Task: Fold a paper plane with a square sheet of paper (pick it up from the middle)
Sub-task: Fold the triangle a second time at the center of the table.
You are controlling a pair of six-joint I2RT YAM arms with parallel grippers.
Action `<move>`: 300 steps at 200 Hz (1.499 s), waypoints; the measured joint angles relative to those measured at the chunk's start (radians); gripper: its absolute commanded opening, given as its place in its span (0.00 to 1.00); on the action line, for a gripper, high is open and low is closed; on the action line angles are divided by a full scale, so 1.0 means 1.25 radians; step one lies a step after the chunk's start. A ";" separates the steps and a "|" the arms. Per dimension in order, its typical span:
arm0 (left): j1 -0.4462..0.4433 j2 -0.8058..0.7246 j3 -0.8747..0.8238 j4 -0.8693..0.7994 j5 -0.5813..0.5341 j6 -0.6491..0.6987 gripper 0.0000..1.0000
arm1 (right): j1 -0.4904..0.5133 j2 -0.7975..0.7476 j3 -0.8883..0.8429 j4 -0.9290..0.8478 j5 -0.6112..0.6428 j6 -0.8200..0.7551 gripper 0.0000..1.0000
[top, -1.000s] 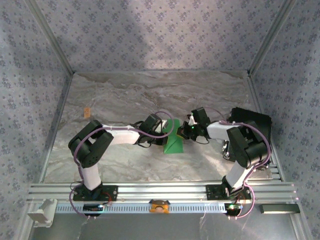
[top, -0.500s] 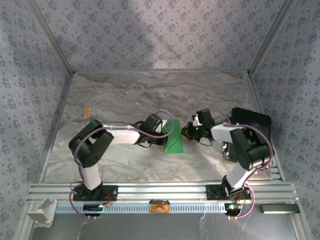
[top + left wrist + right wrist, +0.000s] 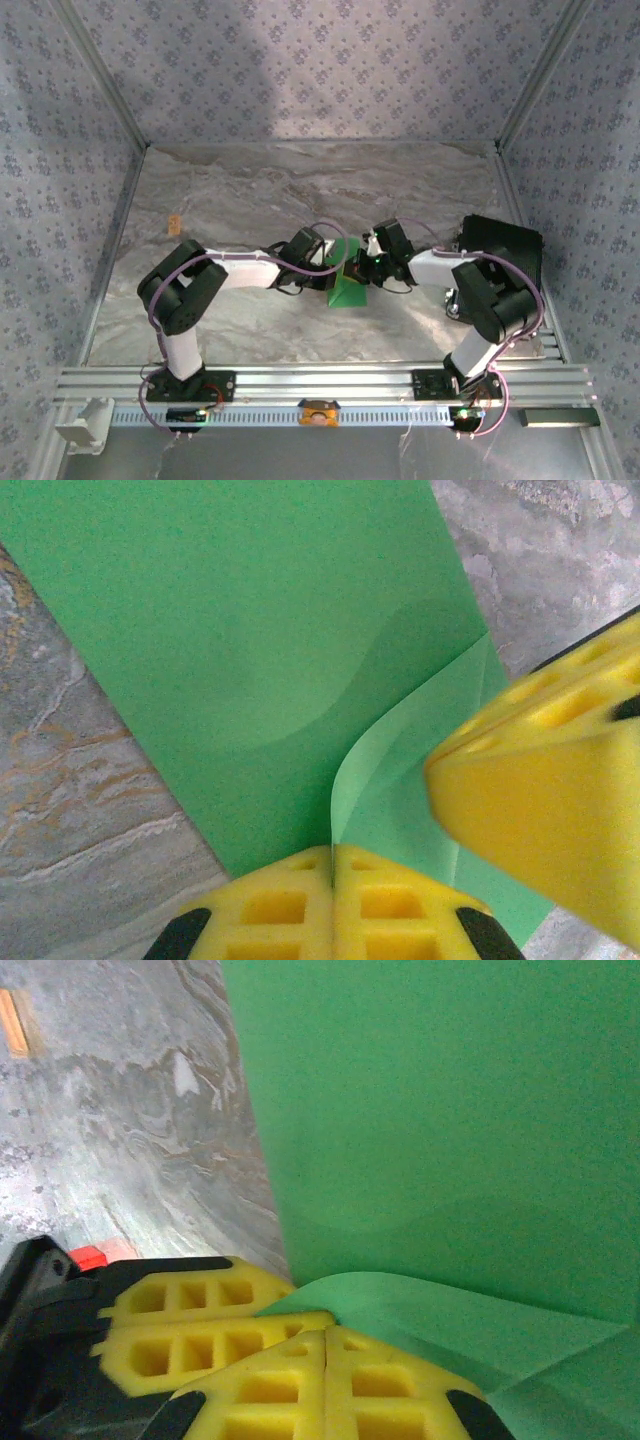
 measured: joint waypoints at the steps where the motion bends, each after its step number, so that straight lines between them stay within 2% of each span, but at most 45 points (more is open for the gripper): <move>1: 0.000 0.000 0.000 0.000 0.000 0.000 0.02 | 0.001 0.002 0.000 0.001 0.000 0.000 0.04; 82: 0.000 0.000 0.000 0.000 0.000 0.000 0.05 | -0.003 0.045 -0.036 0.074 -0.010 0.003 0.03; 109: 0.000 0.000 0.002 -0.003 0.001 -0.005 0.21 | -0.007 0.045 -0.045 0.094 -0.016 0.005 0.03; 127: -0.005 -0.006 0.012 -0.021 -0.004 -0.015 0.26 | -0.007 0.045 -0.046 0.097 -0.018 0.005 0.03; 138: -0.005 -0.016 0.014 -0.042 -0.013 -0.024 0.35 | -0.007 0.045 -0.046 0.098 -0.018 0.006 0.03; 161: -0.002 -0.059 0.014 -0.092 -0.041 -0.043 0.39 | -0.007 0.045 -0.047 0.099 -0.018 0.006 0.03; 178: 0.003 -0.099 0.014 -0.111 -0.049 -0.061 0.32 | -0.007 0.045 -0.047 0.099 -0.018 0.006 0.03; 194: 0.007 -0.130 0.014 -0.114 -0.043 -0.074 0.18 | -0.007 0.045 -0.047 0.099 -0.018 0.010 0.03; 205: 0.007 -0.140 0.014 -0.114 -0.023 -0.080 0.09 | -0.007 0.045 -0.047 0.099 -0.018 0.012 0.03; 223: 0.007 -0.132 0.017 -0.114 0.028 -0.096 0.00 | -0.007 0.045 -0.047 0.099 -0.018 0.012 0.03; 259: 0.004 -0.062 0.035 -0.098 0.137 -0.111 0.00 | -0.007 0.045 -0.047 0.100 -0.018 0.015 0.03; 300: -0.007 -0.015 0.047 -0.090 0.199 -0.124 0.00 | -0.007 0.045 -0.047 0.100 -0.018 0.015 0.03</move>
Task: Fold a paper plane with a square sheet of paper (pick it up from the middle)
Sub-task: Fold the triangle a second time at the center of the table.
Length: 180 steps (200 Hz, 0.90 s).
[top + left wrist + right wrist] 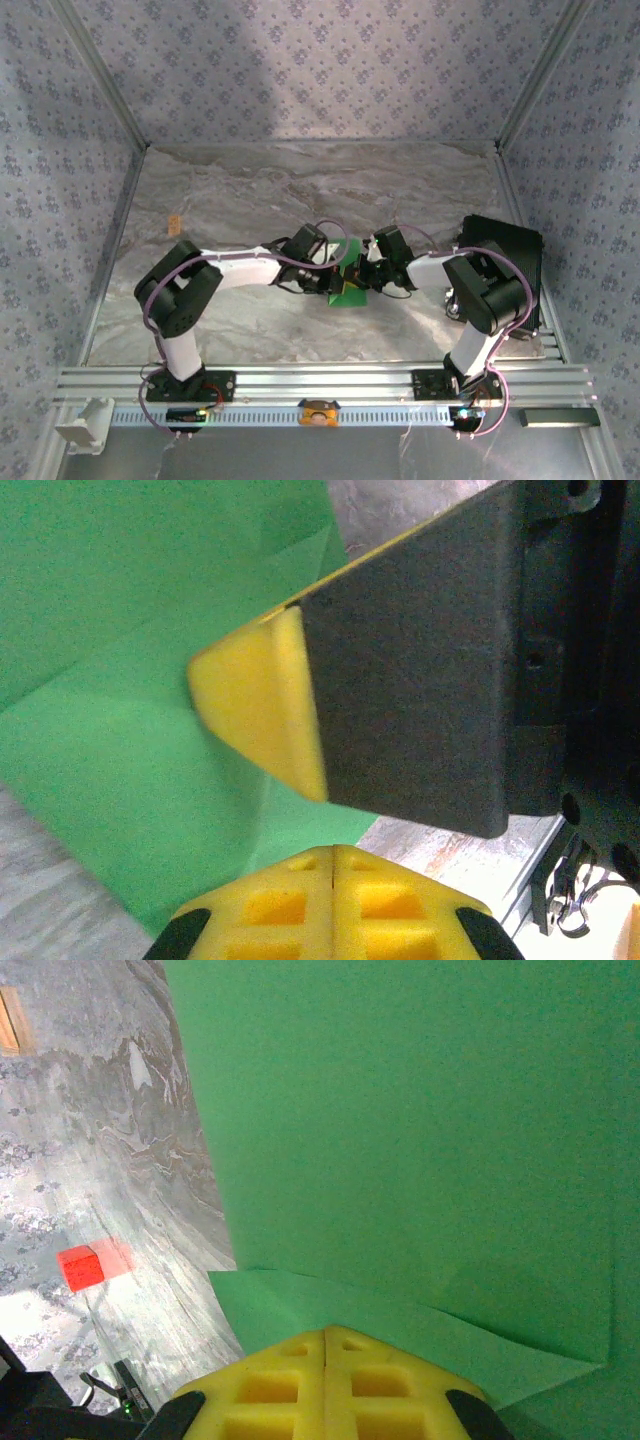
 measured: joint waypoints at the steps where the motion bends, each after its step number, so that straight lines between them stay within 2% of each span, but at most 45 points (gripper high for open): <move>1: 0.000 0.001 0.001 0.001 0.002 0.000 0.00 | 0.000 0.000 0.000 0.000 0.000 0.000 0.03; 59: -0.001 0.040 0.014 0.010 0.029 -0.003 0.00 | 0.000 0.000 0.000 0.000 0.000 0.000 0.03; 180: -0.005 0.055 0.013 -0.034 -0.008 0.031 0.02 | 0.000 0.000 0.000 0.000 0.000 0.000 0.03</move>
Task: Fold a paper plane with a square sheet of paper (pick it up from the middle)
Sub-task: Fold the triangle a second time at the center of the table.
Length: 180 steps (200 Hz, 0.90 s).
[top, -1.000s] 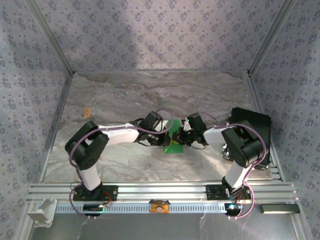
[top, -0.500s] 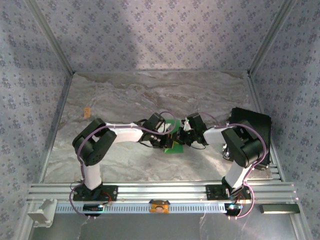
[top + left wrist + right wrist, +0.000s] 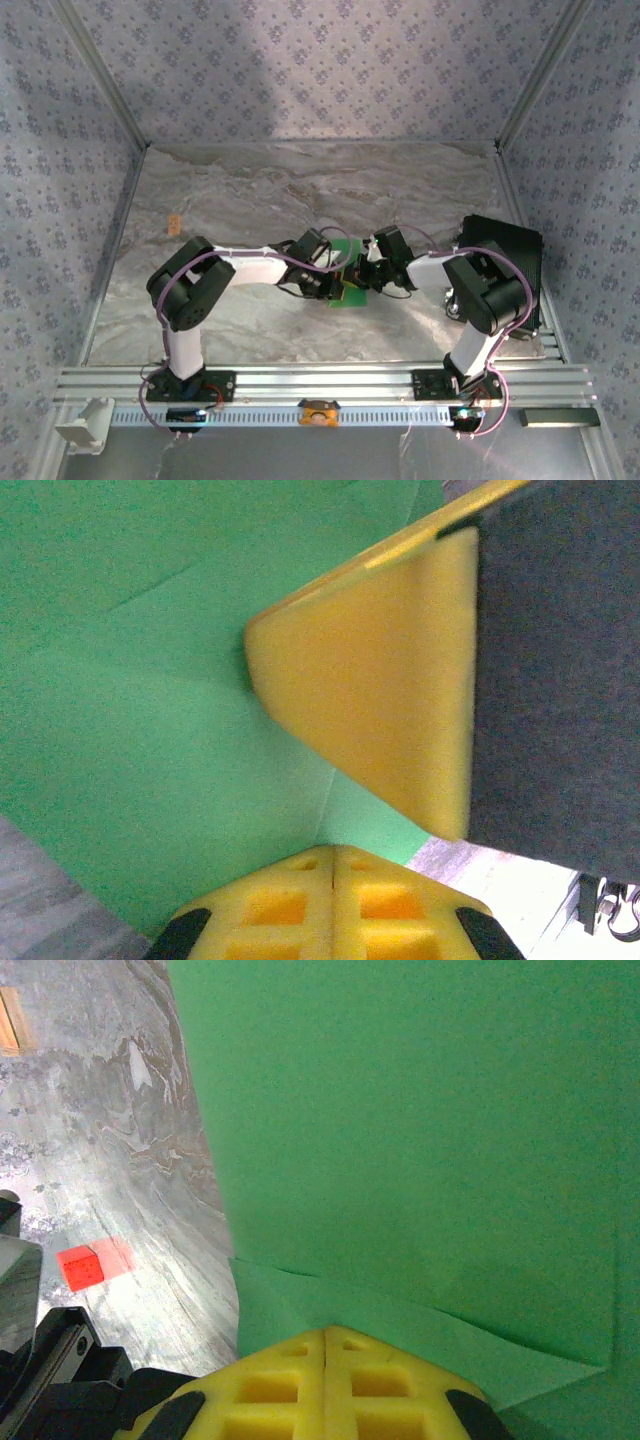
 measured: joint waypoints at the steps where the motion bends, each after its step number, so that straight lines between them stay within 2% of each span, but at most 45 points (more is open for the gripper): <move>1: 0.000 0.000 0.000 0.000 0.000 0.000 0.02 | 0.000 0.000 0.000 0.000 0.000 0.000 0.03; 109: 0.000 -0.085 -0.118 0.038 -0.009 -0.001 0.03 | -0.002 0.001 0.000 0.000 -0.002 0.000 0.04; 180: 0.001 -0.180 -0.156 0.004 -0.021 -0.004 0.04 | -0.002 0.001 0.000 -0.001 -0.001 0.000 0.04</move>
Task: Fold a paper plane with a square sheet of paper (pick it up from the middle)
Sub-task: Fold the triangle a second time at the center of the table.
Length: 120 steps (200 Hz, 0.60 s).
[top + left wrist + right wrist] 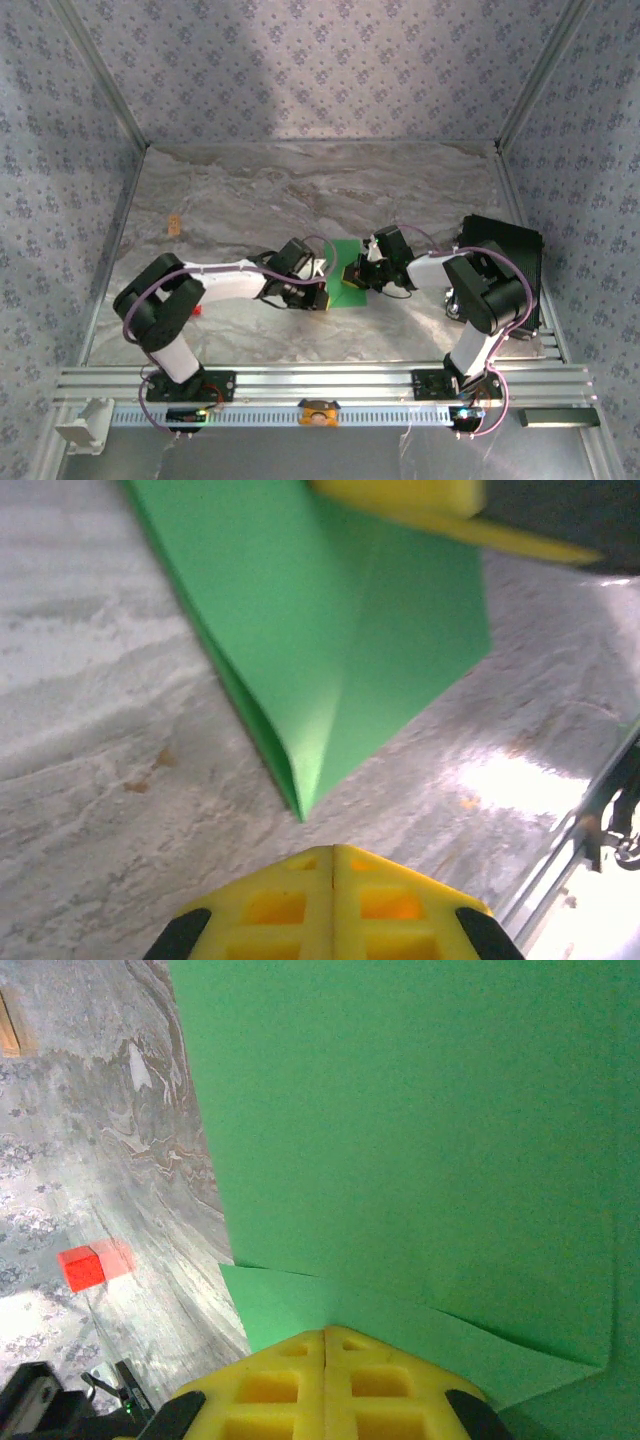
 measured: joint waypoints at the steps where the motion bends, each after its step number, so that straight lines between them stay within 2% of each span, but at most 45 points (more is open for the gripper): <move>1: 0.000 -0.001 0.000 0.000 0.000 0.000 0.04 | 0.000 0.000 0.000 0.000 0.000 0.000 0.04; 36: 0.018 -0.011 0.016 0.031 -0.001 -0.009 0.05 | 0.000 0.000 0.000 0.000 0.000 0.000 0.04; 120: 0.032 0.145 0.115 0.074 0.024 -0.015 0.03 | 0.000 0.000 0.000 0.000 0.000 0.000 0.05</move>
